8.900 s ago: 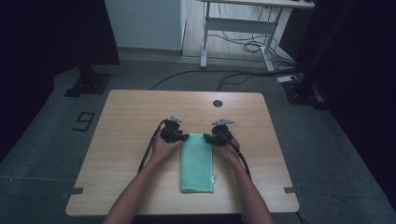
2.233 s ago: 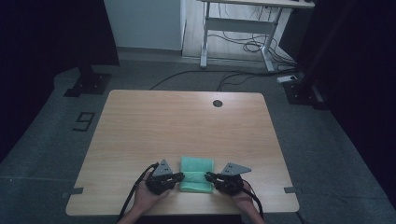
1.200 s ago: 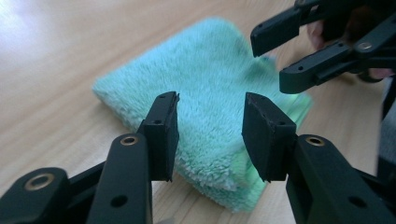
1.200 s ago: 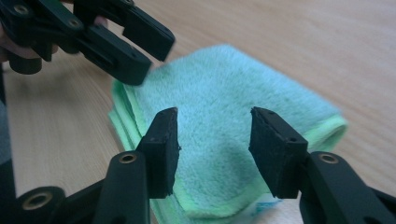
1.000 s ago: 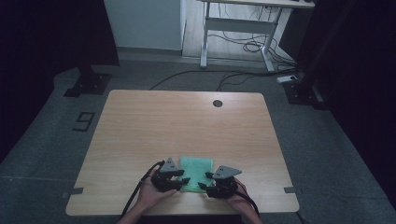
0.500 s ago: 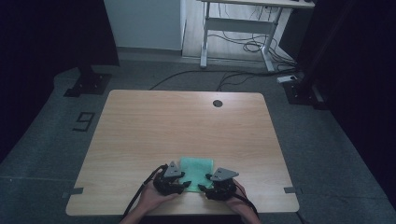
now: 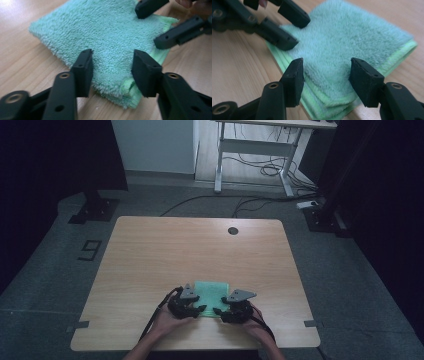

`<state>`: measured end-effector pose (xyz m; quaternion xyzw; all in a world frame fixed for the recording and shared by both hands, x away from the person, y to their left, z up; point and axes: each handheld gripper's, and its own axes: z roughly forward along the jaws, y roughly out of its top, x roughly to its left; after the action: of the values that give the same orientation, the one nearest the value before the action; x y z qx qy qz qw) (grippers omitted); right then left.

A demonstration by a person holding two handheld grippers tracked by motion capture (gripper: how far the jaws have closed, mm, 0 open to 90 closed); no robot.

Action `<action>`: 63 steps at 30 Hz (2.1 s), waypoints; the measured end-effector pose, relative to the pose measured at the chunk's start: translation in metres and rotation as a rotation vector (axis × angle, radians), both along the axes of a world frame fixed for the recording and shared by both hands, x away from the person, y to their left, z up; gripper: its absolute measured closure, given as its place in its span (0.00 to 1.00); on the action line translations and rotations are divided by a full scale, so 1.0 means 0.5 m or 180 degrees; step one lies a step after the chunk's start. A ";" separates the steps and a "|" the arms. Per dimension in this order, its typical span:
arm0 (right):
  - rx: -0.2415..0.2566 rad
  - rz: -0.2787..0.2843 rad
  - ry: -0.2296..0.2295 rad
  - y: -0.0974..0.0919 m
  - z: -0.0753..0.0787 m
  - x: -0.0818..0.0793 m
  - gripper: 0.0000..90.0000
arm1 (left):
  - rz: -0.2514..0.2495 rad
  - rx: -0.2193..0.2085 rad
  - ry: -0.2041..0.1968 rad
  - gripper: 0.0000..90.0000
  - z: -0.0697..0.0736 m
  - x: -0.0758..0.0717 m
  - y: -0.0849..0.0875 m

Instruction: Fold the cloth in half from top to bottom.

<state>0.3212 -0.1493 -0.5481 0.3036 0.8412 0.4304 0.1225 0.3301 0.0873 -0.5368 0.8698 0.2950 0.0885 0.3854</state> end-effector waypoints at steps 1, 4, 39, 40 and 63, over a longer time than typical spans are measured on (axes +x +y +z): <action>0.0046 -0.0009 -0.0019 -0.003 0.005 0.001 0.50 | -0.0011 -0.0061 -0.0030 0.53 0.008 0.000 0.004; 0.0172 -0.0064 -0.0127 -0.008 0.029 0.011 0.53 | 0.0020 -0.0325 -0.0052 0.52 0.037 0.017 0.016; 0.0066 -0.0567 0.0139 0.003 -0.001 0.113 0.67 | 0.0237 -0.0238 0.0172 0.59 -0.015 0.105 -0.008; 0.0064 -0.0563 0.0136 0.001 -0.001 0.112 0.66 | 0.0239 -0.0240 0.0171 0.58 -0.015 0.105 -0.008; -0.0162 -0.0116 -0.0079 0.020 -0.002 -0.041 0.59 | -0.0133 0.0085 -0.0117 0.52 -0.013 -0.027 -0.003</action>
<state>0.3008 -0.1393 -0.5489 0.3103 0.8446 0.4103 0.1485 0.3166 0.0857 -0.5431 0.8791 0.2684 0.1003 0.3809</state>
